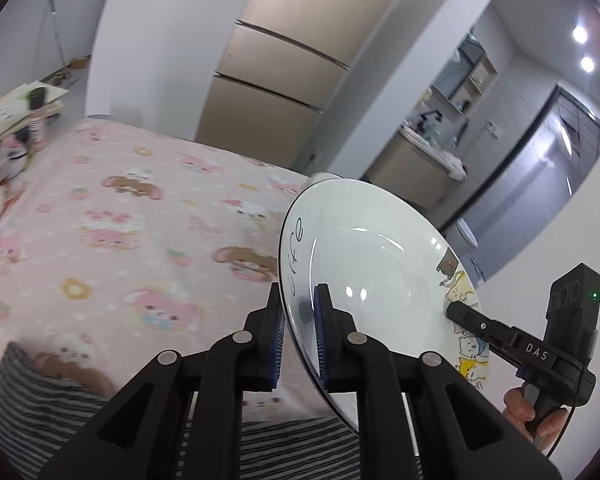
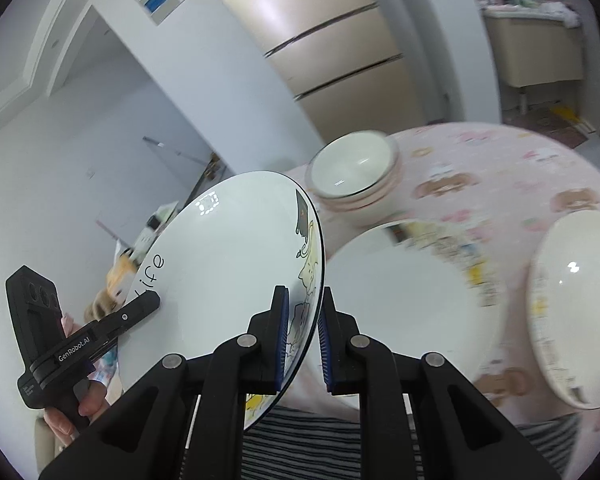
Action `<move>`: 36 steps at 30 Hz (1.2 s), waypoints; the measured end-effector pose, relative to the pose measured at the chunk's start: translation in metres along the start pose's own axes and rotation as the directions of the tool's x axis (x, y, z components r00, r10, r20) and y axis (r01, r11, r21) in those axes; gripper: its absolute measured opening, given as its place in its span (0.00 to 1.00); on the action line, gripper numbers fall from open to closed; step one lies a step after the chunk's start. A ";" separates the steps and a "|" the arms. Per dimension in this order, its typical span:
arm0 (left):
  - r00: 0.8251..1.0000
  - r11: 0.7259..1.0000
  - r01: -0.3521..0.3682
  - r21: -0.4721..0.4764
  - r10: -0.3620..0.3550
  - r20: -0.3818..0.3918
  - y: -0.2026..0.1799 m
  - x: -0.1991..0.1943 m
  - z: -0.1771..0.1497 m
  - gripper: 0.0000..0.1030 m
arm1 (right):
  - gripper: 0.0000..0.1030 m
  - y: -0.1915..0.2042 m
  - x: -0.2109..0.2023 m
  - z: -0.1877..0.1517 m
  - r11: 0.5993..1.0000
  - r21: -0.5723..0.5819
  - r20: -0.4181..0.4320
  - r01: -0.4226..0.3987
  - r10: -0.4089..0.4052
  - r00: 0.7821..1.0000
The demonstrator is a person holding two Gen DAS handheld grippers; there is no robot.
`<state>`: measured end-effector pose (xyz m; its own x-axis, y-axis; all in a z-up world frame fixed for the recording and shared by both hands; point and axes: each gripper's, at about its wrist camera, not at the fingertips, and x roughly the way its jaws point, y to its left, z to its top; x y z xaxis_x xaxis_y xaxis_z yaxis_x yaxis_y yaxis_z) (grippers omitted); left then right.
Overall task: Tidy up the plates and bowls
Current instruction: 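Lift the plate with both grippers and carry it toward another cat-print plate, then lower the held plate onto the other cat-print plate with both grippers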
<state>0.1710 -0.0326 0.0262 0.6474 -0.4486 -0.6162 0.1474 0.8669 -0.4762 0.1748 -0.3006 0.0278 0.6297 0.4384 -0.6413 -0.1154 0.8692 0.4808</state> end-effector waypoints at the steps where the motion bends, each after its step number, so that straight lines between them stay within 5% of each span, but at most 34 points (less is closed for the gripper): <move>1: 1.000 1.000 0.005 0.009 -0.005 -0.010 -0.006 0.005 0.000 0.11 | 0.16 -0.007 -0.004 0.001 1.000 0.012 0.010 0.002 -0.002 1.000; 12: 0.995 1.000 -0.017 0.023 0.019 -0.099 -0.023 0.052 -0.017 0.13 | 0.16 -0.068 0.007 -0.006 0.991 0.135 0.007 0.022 -0.023 1.000; 36: 0.986 0.986 -0.073 0.147 0.094 -0.136 -0.022 0.097 -0.048 0.14 | 0.19 -0.101 0.055 -0.030 0.980 0.123 -0.062 0.156 -0.150 0.987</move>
<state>0.1949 -0.1056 -0.0531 0.5506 -0.3908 -0.7377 0.2082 0.9200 -0.3320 0.1985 -0.3575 -0.0740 0.5914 0.3167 -0.7416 0.0794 0.8923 0.4443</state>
